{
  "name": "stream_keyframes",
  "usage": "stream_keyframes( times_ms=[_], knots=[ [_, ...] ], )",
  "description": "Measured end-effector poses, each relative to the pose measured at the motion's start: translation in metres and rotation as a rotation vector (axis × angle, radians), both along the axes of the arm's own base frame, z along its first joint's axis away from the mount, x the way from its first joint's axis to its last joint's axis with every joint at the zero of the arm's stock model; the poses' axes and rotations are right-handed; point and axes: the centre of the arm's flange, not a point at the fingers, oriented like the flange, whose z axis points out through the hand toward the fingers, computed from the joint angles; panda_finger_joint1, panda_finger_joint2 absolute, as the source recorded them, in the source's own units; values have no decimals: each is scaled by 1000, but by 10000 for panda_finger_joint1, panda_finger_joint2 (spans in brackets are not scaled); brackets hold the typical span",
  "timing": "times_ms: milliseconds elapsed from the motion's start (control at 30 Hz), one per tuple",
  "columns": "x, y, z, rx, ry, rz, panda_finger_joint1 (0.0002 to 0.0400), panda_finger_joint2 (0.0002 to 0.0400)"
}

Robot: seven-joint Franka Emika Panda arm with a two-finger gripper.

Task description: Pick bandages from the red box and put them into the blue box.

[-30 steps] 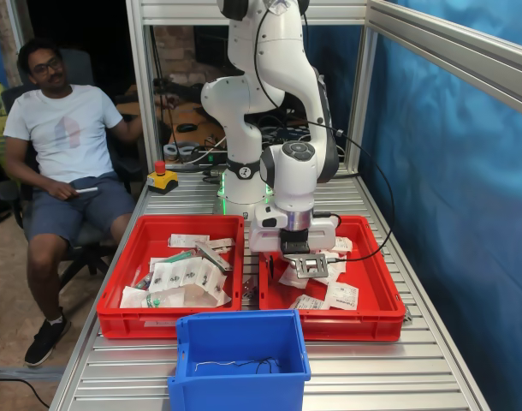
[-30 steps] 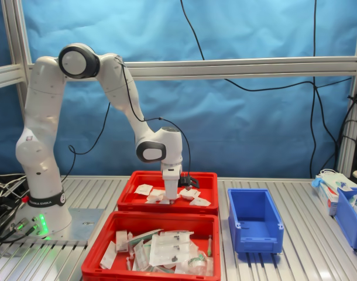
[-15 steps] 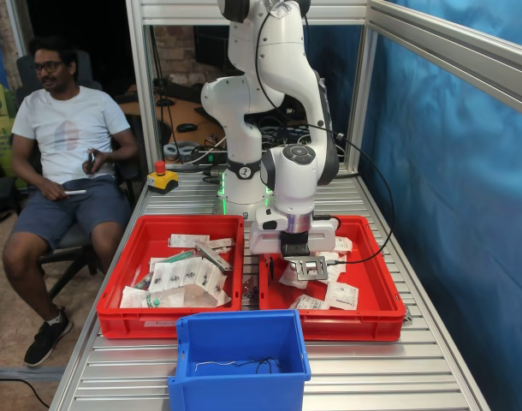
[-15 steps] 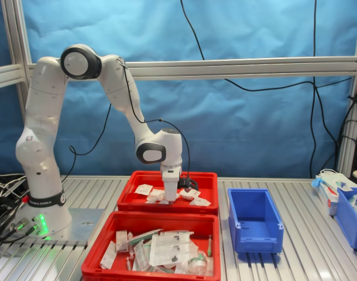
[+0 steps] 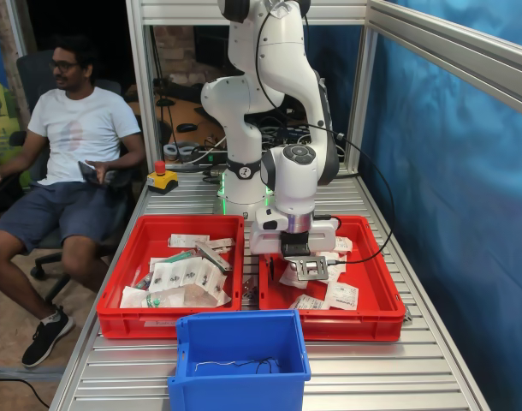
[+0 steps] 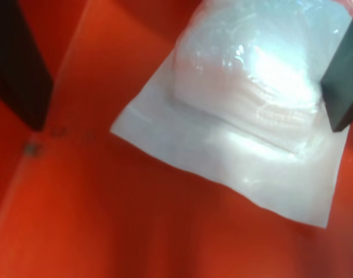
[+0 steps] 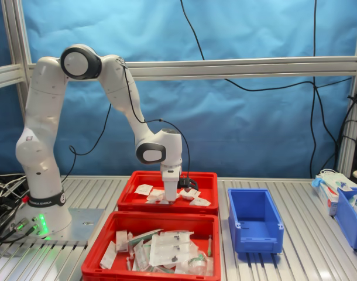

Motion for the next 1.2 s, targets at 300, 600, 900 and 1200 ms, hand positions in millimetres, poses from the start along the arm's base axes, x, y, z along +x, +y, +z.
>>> stream_keyframes(
  times_ms=[300,600,900,1200],
  knots=[
    [-1,8,0,5,0,15,400,400],
    [-2,13,-1,8,2,25,400,400],
    [-3,15,-1,9,3,28,400,400],
    [-4,21,-1,13,4,41,400,400]
  ],
)
